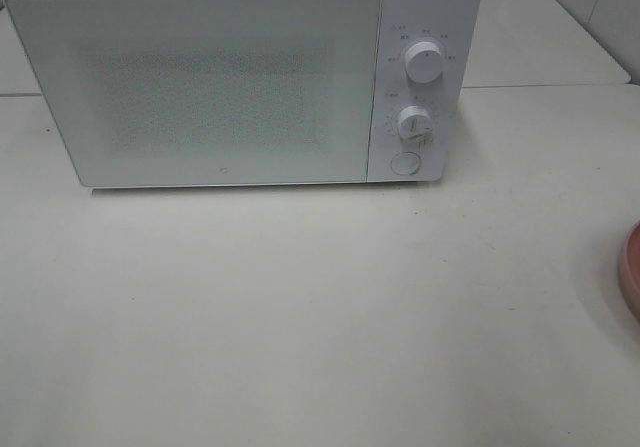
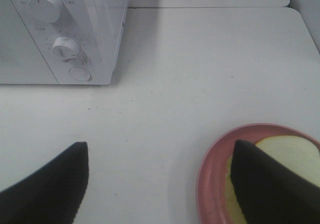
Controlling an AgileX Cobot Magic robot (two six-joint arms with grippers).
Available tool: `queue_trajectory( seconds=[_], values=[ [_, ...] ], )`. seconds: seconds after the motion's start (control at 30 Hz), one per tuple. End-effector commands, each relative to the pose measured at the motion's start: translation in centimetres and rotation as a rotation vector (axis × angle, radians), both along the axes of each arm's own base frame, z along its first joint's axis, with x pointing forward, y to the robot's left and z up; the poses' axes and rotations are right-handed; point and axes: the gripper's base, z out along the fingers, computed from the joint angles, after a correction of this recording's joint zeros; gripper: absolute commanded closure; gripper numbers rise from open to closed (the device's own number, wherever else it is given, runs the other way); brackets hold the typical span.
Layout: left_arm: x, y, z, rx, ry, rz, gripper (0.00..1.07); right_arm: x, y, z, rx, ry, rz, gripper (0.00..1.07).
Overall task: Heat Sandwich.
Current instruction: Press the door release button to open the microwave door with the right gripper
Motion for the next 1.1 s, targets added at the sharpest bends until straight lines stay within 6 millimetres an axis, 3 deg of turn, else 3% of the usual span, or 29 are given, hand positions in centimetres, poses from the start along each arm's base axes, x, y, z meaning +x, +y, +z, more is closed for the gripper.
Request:
queue_trajectory(
  seconds=[0.03,0.43,0.83,1.1],
  values=[
    [-0.3,0.0,-0.1,-0.004,-0.025,-0.001,0.09,0.9,0.0,0.0,0.002,-0.02,-0.002,0.32],
    [-0.3,0.0,-0.1,-0.004,-0.025,-0.001,0.09,5.4,0.3,-1.7,0.007,-0.037,0.001,0.32],
    [-0.3,0.0,-0.1,-0.004,-0.025,-0.001,0.09,10.9,0.7,-4.4,0.024,-0.159,0.003,0.32],
    [-0.3,0.0,-0.1,-0.004,-0.025,-0.001,0.09,11.4,0.9,-7.0,0.041,-0.303,0.006,0.32]
  ],
)
